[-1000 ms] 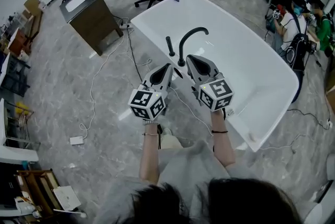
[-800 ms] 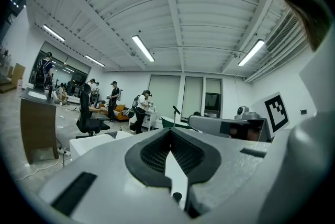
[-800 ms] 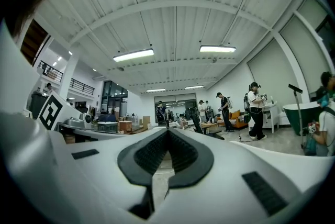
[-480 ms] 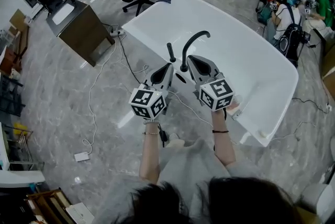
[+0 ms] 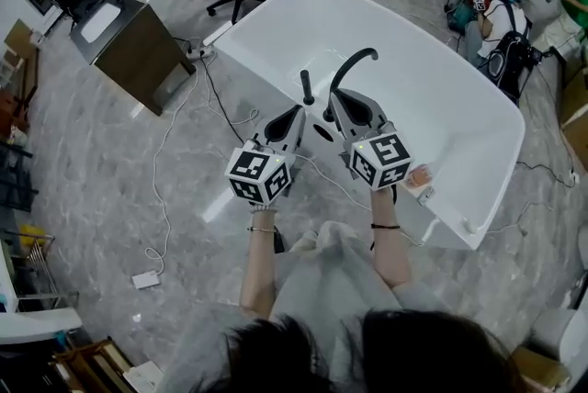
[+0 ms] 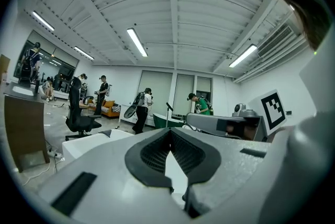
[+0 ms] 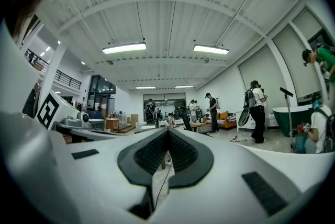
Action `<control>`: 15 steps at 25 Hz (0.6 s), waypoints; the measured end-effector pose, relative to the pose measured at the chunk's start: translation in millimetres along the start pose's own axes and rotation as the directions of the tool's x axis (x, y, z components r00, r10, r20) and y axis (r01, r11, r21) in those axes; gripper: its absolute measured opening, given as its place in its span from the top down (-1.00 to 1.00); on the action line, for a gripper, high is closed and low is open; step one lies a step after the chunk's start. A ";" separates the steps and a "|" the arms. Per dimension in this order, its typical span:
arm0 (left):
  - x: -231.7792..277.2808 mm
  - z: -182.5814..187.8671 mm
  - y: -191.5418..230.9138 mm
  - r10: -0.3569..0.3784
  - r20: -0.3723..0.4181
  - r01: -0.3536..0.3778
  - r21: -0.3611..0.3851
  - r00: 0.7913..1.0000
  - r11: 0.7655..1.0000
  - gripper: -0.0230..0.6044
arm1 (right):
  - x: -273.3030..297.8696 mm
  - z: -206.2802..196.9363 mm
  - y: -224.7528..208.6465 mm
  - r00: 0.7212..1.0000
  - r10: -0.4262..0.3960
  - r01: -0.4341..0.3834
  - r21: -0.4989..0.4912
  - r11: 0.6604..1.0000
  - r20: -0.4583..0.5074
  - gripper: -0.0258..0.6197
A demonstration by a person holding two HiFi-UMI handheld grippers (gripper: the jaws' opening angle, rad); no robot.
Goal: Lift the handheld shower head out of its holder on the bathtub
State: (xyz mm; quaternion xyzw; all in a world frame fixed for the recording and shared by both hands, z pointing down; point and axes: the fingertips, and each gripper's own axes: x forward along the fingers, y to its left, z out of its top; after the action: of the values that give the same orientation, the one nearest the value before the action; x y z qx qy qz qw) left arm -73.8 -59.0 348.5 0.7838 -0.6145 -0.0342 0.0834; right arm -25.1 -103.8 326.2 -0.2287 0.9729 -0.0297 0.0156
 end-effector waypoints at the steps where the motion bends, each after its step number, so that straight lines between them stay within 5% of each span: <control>1: 0.5 0.1 3.2 0.000 0.001 0.000 -0.001 1.000 1.000 0.91 | 3.4 -0.9 0.4 1.000 0.000 0.000 0.000 1.000 -0.001 0.92; 15: 57.5 28.7 81.9 0.020 0.030 -0.020 -0.005 0.999 1.000 0.91 | 96.4 11.4 -42.3 1.000 -0.006 0.006 -0.022 1.000 0.007 0.92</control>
State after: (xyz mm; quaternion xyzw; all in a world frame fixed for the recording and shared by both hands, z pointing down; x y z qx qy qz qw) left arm -142.8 -136.2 337.2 0.7769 -0.6232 -0.0464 0.0764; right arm -92.1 -185.2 315.9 -0.2320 0.9724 -0.0185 0.0164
